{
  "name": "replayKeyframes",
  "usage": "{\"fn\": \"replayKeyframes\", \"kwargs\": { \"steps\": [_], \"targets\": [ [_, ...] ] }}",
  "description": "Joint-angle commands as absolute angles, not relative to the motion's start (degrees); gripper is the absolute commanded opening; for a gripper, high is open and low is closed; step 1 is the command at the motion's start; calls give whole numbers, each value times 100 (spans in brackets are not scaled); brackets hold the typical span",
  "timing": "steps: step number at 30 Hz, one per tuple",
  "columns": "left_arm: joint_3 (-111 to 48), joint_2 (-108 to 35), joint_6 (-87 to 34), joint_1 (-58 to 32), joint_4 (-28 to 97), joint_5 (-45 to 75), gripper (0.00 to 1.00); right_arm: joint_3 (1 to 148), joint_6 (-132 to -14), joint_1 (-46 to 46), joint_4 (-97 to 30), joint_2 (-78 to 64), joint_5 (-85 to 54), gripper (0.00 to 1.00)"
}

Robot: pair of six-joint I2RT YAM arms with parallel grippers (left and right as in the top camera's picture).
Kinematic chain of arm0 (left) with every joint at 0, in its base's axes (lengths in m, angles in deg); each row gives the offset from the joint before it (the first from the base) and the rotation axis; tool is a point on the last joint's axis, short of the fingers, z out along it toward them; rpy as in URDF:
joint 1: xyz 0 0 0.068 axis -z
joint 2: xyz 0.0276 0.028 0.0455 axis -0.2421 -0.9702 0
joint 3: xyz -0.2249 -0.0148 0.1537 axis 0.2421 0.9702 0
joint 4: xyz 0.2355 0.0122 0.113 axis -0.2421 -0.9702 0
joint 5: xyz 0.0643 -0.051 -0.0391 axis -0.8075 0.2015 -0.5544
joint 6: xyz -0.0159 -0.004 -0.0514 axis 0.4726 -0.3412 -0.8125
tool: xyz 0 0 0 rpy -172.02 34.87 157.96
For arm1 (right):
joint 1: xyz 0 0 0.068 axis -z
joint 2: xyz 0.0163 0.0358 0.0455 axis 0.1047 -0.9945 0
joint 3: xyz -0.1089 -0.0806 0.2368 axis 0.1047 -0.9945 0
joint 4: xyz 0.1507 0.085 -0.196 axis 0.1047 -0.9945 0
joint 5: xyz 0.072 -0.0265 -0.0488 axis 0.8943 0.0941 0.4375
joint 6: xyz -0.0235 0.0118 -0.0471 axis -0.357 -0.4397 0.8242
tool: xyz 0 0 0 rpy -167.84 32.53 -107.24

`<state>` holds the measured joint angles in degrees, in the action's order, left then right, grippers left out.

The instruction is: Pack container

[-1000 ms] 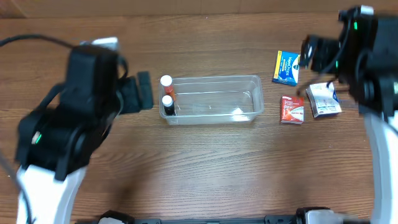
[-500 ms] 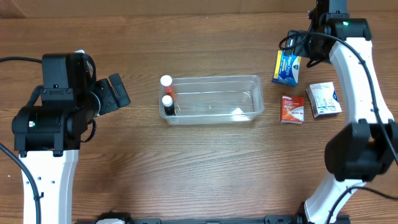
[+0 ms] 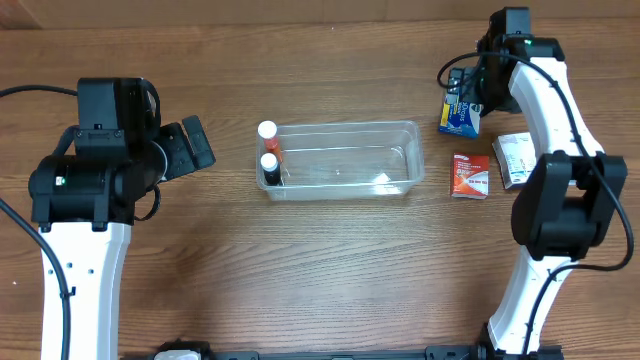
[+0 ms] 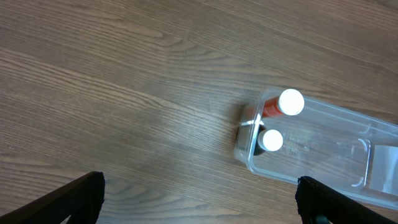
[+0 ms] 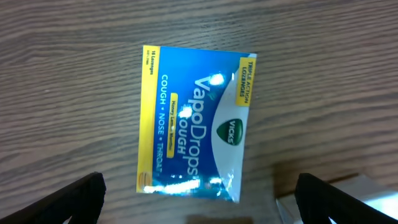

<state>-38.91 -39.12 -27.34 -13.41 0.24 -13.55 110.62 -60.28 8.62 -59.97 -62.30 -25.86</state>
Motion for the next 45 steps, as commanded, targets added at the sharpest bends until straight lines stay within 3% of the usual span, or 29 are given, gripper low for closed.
{"fn": "replayKeyframes", "kwargs": {
  "steps": [1,31,38,45],
  "targets": [
    [-3830,-3930,-2601,-1365,59,-1292,100,11207,-5953,864,-5921,-6518,-2540,100],
    [-3830,-3930,-2603,-1363,196,-1289,100,11198,-5914,864,-5412,-7242,-2540,100],
    [-3830,-3930,-2603,-1363,192,-1289,100,11198,-5916,864,-5434,-7242,-2540,84],
    [-3830,-3930,-2603,-1363,194,-1289,100,11207,-5916,864,-5460,-7233,-2540,78]
  ]
}}
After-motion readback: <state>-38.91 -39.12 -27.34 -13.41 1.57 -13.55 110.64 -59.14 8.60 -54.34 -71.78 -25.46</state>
